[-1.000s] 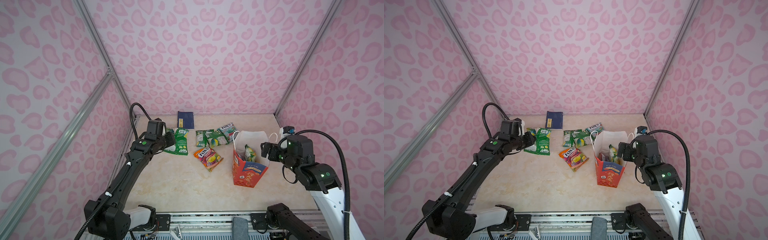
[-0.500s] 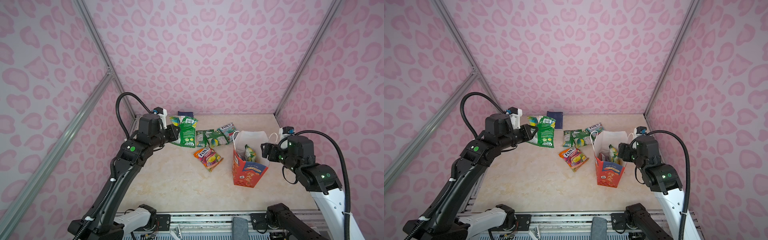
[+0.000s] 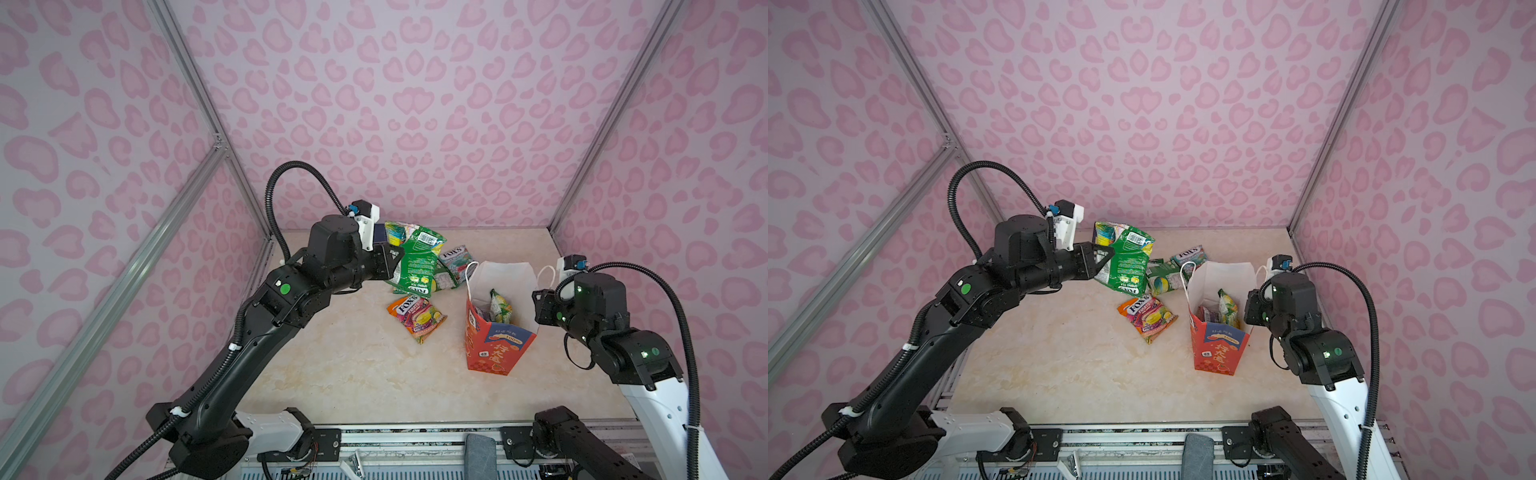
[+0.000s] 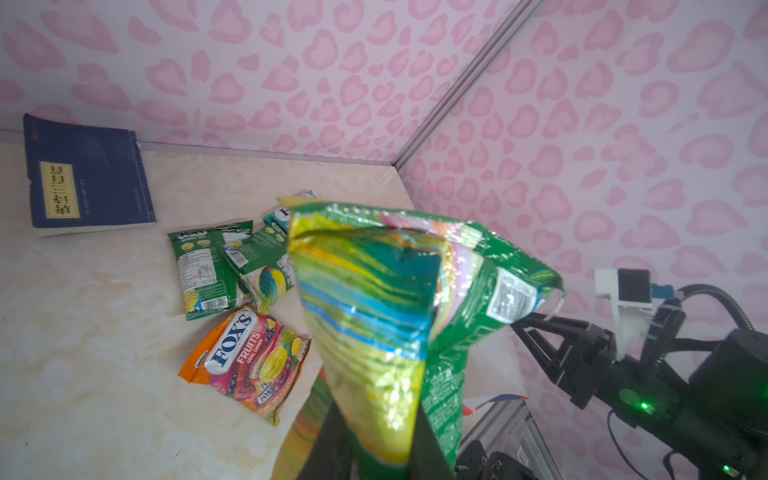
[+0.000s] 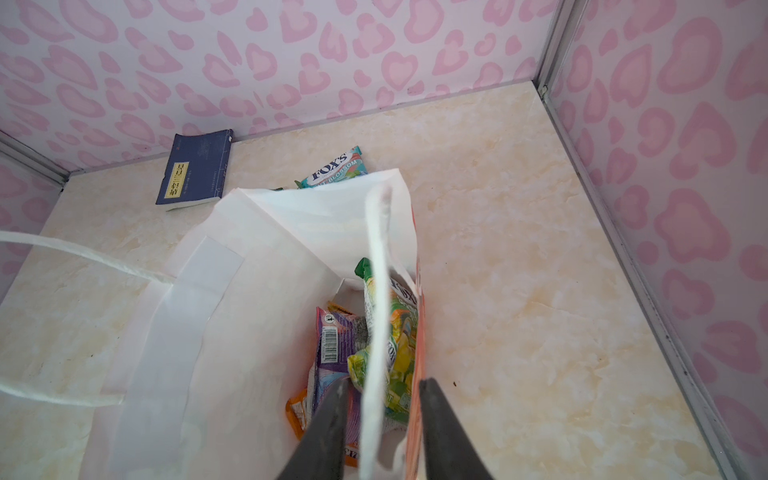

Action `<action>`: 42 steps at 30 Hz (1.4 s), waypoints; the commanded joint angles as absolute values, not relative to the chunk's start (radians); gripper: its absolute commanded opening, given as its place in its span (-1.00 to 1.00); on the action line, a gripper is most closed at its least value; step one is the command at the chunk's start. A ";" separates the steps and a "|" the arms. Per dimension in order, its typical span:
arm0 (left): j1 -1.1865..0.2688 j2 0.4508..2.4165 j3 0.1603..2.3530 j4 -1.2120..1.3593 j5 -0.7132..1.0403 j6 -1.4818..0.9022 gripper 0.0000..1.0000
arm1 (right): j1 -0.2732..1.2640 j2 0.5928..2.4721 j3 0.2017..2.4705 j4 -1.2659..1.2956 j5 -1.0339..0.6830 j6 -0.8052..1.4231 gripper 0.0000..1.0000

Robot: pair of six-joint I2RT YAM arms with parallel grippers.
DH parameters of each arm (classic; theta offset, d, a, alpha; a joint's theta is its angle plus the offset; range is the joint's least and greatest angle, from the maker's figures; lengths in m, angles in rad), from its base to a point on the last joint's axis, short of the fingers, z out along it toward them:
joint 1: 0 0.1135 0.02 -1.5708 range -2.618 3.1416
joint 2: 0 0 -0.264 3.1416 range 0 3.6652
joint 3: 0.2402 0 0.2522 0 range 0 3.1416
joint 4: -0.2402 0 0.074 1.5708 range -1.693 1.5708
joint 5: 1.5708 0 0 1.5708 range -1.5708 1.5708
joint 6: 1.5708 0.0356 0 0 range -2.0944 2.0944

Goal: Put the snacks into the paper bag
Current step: 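Grasp and lift the green rainbow-print packet with the left gripper, then carry the rainbow-print packet over the bag opening with the left gripper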

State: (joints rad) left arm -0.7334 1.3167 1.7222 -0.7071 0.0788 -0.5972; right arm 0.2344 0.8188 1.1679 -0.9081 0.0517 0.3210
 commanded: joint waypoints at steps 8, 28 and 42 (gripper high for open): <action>-0.960 1.514 2.014 -0.678 -0.011 -0.533 -0.69 | 0.235 0.801 1.155 -0.900 0.040 0.318 -0.77; -1.101 1.957 2.422 -0.758 -0.111 -0.500 -0.69 | 0.234 0.783 1.135 -0.899 0.023 0.310 -1.00; -1.124 2.085 2.436 -0.736 -0.197 -0.533 -0.69 | 0.234 0.783 1.122 -0.892 0.017 0.310 -1.00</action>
